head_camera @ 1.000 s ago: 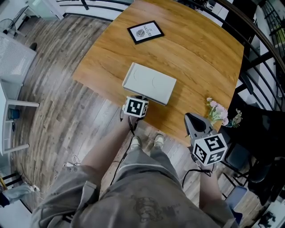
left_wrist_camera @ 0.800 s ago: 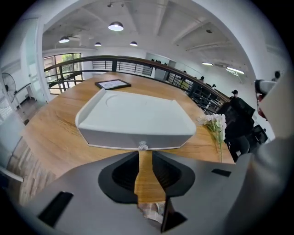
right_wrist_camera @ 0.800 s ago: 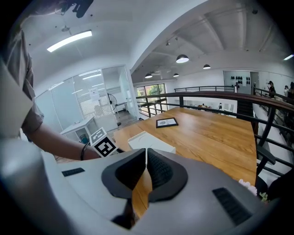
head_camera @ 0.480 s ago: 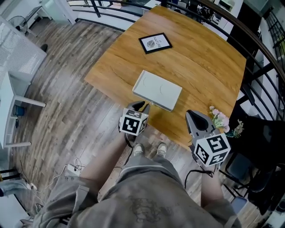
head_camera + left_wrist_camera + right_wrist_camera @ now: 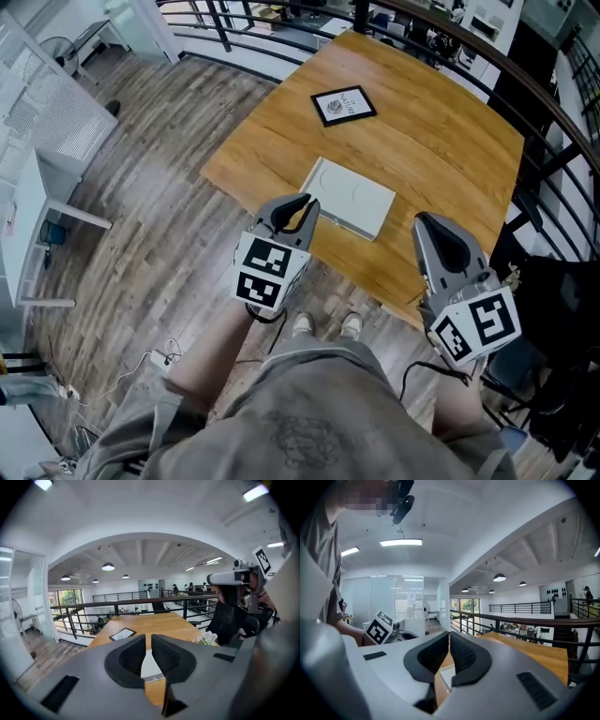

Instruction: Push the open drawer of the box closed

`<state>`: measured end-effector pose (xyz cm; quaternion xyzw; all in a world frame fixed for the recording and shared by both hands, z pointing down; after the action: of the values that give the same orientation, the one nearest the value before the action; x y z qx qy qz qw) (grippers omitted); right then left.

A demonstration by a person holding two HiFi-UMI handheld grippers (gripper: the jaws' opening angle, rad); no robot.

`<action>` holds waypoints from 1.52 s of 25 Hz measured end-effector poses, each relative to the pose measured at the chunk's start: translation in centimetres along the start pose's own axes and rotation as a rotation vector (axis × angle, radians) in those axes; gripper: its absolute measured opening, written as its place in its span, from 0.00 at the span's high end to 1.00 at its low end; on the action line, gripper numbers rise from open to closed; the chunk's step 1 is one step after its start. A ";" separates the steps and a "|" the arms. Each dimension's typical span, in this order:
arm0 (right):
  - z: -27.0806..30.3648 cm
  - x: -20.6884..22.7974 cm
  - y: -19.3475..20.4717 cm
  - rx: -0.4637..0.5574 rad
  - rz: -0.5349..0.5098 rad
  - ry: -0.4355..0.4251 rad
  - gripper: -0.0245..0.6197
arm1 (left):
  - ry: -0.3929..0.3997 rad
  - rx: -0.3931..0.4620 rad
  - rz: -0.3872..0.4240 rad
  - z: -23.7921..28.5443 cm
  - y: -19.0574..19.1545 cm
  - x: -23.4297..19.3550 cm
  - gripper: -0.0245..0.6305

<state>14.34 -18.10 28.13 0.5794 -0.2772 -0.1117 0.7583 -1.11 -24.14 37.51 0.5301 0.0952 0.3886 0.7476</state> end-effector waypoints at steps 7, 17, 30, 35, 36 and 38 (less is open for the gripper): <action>-2.3 -2.2 -4.3 0.126 -0.006 -0.011 0.91 | -0.029 0.132 0.065 -4.8 -6.1 -1.0 0.89; -4.8 -4.1 -5.2 0.194 -0.053 -0.009 0.91 | -0.171 0.291 0.206 -9.9 -10.9 -2.2 0.90; -4.1 -3.5 -0.3 0.080 -0.028 -0.001 0.91 | -0.173 0.275 0.166 -10.1 -6.7 -1.2 0.90; -3.5 -3.0 1.3 0.041 -0.012 0.011 0.91 | -0.147 0.225 0.187 -9.7 -4.9 -0.1 0.91; -3.6 -2.9 1.5 0.036 -0.011 0.011 0.91 | -0.142 0.221 0.185 -9.6 -4.8 0.1 0.91; -3.6 -2.8 1.5 0.032 -0.010 0.011 0.91 | -0.136 0.218 0.182 -9.5 -4.7 0.4 0.91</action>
<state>13.78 -13.34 28.15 0.5934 -0.2720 -0.1080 0.7498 -3.84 -17.65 29.49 0.6395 0.0374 0.4053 0.6522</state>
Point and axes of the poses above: the fingertips, and each gripper's own axes: z forward along the fingers, x to its right, y out of its underside, the point moved 1 cm from there along -z, backward along the fingers, and after that the axes turned 14 degrees about z, right-handed, at the moved point
